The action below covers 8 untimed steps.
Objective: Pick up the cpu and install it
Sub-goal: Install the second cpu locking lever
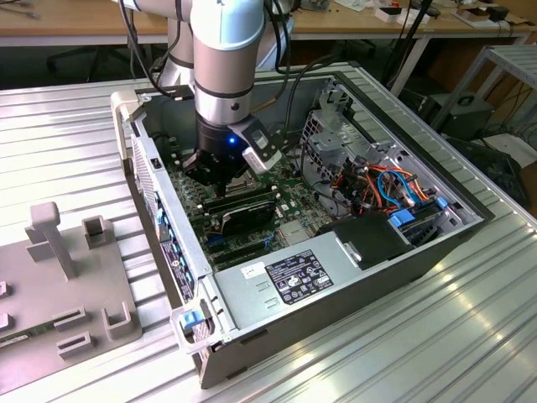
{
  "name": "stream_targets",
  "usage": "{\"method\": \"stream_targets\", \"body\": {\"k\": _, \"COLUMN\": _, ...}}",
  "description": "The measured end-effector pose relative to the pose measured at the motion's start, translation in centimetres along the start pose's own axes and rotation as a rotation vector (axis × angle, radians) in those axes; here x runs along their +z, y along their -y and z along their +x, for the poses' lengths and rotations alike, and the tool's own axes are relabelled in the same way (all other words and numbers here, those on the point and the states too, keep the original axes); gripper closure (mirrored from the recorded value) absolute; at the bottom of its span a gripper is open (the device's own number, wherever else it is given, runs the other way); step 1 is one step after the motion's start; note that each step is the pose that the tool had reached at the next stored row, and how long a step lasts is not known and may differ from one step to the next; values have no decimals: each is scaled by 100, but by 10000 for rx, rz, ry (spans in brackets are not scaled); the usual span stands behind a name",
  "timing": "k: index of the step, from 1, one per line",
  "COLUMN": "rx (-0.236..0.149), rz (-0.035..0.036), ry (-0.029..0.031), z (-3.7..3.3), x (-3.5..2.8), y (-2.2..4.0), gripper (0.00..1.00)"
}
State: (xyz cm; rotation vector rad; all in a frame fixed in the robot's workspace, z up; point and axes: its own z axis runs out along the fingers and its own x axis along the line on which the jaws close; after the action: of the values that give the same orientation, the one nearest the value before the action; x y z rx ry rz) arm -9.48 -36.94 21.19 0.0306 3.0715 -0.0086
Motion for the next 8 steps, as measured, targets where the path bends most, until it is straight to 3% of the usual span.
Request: {"method": "stream_targets", "body": {"k": 8, "rx": 22, "rz": 0, "ry": -1, "z": 5, "x": 18, "y": -3, "gripper": 89}}
